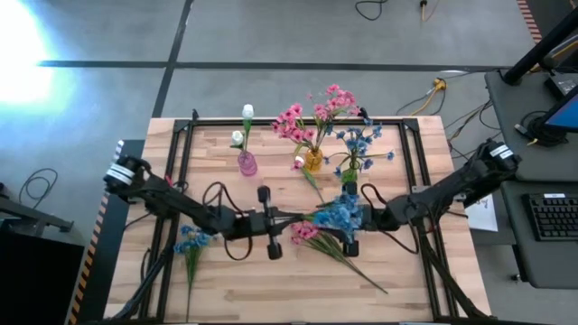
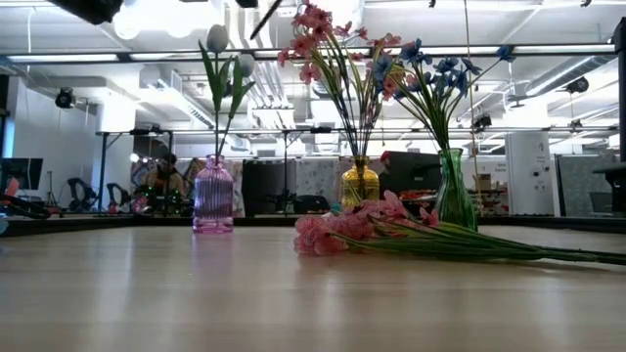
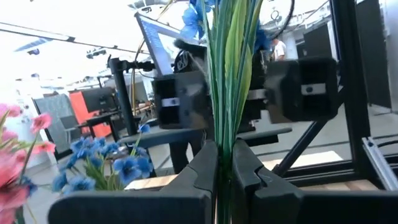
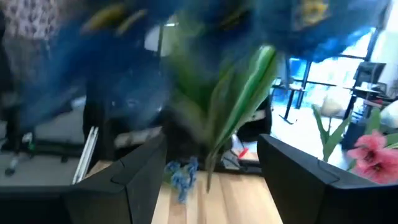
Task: Sort flowers into vase by color
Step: Put the top blue flowers into the green vase
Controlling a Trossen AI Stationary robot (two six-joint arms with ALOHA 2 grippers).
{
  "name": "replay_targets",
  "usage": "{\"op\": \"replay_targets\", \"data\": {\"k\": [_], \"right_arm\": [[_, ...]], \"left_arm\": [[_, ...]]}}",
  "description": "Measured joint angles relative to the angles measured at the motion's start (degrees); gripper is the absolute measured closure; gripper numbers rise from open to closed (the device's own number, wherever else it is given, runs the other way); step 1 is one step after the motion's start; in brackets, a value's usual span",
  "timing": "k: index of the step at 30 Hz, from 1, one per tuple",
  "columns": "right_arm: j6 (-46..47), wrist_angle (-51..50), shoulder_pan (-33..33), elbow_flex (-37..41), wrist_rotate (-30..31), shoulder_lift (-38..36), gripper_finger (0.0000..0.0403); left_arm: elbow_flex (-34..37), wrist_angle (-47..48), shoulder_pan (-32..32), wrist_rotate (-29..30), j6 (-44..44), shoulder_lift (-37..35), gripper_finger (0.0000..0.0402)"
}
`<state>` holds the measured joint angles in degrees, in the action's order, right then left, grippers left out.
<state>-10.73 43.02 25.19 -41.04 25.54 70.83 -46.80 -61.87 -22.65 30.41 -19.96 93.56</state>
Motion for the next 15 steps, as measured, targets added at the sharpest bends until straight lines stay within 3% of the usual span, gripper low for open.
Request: {"op": "replay_targets", "data": {"k": [15], "right_arm": [[-1.8, 3.2, -0.5, 0.0, -4.5, 0.1, 0.0159]], "left_arm": [[-5.4, 0.0, 2.6, 0.3, 1.9, 6.4, 0.0401]]}}
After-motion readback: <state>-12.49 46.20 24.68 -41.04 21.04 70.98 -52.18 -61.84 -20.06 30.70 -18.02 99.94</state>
